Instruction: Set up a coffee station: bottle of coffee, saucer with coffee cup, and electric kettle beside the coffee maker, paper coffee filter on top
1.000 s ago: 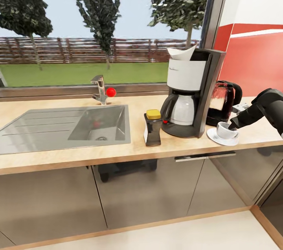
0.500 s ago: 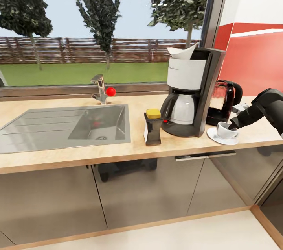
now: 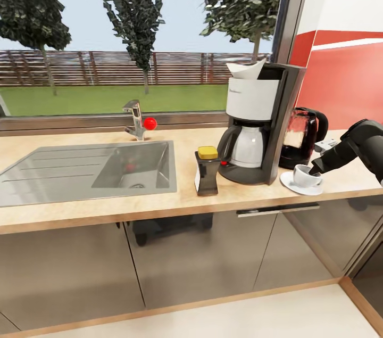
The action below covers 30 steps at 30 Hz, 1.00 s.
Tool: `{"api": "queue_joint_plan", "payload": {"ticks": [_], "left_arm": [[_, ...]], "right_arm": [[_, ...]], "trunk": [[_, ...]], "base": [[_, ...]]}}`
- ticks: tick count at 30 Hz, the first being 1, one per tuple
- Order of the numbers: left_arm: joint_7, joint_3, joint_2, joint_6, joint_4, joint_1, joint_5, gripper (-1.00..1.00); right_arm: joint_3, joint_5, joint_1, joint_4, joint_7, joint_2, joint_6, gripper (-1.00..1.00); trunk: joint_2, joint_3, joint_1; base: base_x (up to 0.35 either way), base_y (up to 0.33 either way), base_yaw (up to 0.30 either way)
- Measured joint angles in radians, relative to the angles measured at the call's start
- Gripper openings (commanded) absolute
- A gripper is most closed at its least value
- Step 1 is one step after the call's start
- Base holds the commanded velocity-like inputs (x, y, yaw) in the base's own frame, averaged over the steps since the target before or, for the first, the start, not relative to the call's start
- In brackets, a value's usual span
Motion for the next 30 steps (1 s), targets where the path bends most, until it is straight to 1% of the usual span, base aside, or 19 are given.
{"api": "queue_joint_plan", "payload": {"ticks": [10, 11, 30], "left_arm": [[0.000, 0.000, 0.000, 0.000, 0.000, 0.000, 0.000, 1.00], [0.000, 0.000, 0.000, 0.000, 0.000, 0.000, 0.000, 1.00], [0.000, 0.000, 0.000, 0.000, 0.000, 0.000, 0.000, 1.00]], "right_arm": [[0.000, 0.000, 0.000, 0.000, 0.000, 0.000, 0.001, -1.00], [0.000, 0.000, 0.000, 0.000, 0.000, 0.000, 0.000, 1.00], [0.001, -0.003, 0.001, 0.000, 0.001, 0.000, 0.004, 1.00]], "trunk": [[0.000, 0.000, 0.000], [0.000, 0.000, 0.000], [0.000, 0.000, 0.000]], "base": [[0.000, 0.000, 0.000], [0.000, 0.000, 0.000], [0.000, 0.000, 0.000]]}}
